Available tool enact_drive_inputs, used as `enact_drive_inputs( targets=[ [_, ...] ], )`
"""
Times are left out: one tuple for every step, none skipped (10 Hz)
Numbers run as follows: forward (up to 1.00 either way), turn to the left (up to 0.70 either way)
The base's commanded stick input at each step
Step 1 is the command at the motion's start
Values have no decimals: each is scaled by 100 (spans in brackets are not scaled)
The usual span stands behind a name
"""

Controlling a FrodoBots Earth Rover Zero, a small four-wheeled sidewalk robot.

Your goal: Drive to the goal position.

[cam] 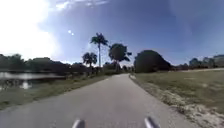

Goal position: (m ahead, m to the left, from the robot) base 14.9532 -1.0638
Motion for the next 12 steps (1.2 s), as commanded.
enact_drive_inputs(
  targets=[
    [70,0],
    [70,0],
    [70,0],
    [70,0],
    [70,0],
    [70,0],
    [70,0],
    [70,0],
    [70,0],
    [70,0],
    [70,0],
    [70,0]
  ],
)
